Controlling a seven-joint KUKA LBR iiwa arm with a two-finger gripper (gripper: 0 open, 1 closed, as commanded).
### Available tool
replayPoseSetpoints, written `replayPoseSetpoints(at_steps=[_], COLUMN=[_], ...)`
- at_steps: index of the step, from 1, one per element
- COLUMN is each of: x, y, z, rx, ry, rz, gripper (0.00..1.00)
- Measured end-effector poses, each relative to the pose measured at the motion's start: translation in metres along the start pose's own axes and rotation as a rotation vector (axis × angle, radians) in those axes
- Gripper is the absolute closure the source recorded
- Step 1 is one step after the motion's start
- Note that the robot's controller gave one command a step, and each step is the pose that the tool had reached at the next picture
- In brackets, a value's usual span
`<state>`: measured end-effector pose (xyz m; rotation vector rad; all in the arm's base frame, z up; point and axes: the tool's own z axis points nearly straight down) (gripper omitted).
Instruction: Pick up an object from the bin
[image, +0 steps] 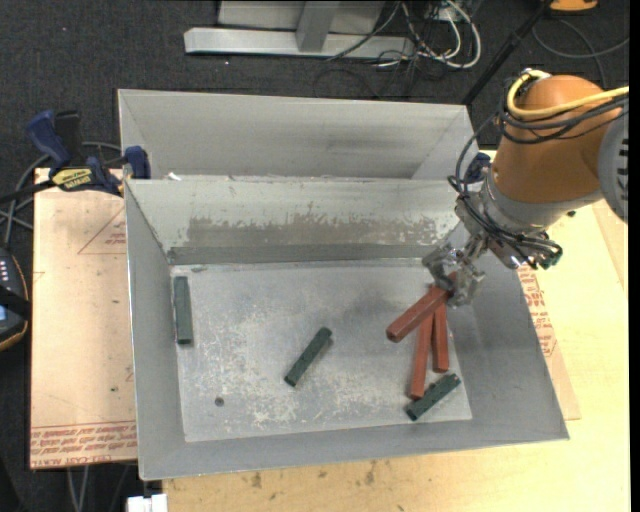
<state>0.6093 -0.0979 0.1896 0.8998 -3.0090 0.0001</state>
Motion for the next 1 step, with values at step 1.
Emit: replayPoseSetpoints(at_steps=[1], x=[0.0018], y=[-0.0087], z=[-0.0416], rx=[0.005], ry=[-0.008], rz=[0.011], gripper=[1.0])
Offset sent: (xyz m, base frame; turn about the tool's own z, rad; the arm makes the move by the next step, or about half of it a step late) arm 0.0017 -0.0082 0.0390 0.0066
